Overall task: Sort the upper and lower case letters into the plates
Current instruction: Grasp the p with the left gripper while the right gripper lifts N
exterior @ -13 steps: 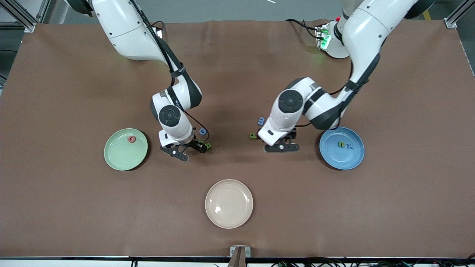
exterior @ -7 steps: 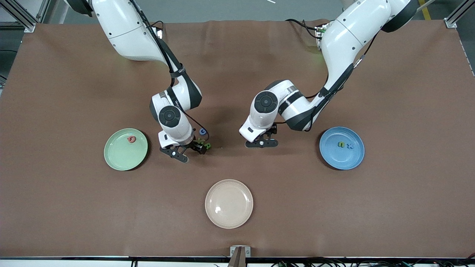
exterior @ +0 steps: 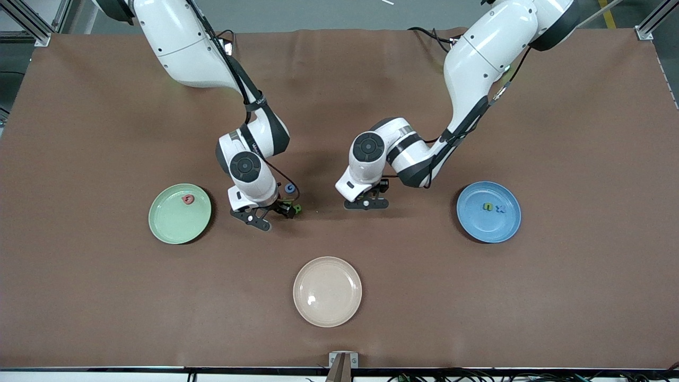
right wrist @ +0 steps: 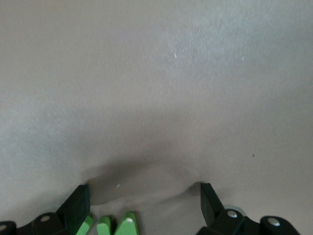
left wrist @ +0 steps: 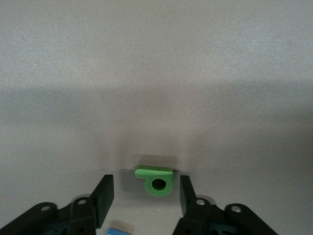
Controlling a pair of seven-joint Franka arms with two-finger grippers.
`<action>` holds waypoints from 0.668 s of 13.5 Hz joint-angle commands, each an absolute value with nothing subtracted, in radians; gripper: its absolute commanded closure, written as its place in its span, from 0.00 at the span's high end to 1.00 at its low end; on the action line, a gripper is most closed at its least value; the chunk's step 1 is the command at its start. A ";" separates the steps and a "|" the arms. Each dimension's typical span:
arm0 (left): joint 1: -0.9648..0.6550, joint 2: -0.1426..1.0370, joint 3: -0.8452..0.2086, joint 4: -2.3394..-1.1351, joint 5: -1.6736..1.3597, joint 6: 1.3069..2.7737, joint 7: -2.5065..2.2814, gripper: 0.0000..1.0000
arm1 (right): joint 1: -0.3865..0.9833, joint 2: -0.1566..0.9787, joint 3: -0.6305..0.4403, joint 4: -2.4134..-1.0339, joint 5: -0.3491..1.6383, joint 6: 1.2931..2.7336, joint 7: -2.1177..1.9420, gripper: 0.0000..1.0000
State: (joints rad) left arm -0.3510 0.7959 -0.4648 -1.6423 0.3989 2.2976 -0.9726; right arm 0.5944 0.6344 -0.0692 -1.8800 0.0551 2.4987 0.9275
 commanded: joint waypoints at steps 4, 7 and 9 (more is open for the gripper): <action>-0.360 0.821 -0.453 -1.620 0.403 2.341 -0.980 0.59 | 0.627 0.624 -0.069 -1.907 0.040 2.497 0.968 1.00; -0.365 0.824 -0.446 -1.620 0.403 2.358 -0.979 0.56 | 0.635 0.623 -0.068 -1.907 0.040 2.497 0.980 0.99; -0.367 0.824 -0.446 -1.620 0.405 2.358 -0.977 0.51 | 0.635 0.621 -0.067 -1.907 0.040 2.497 0.980 0.92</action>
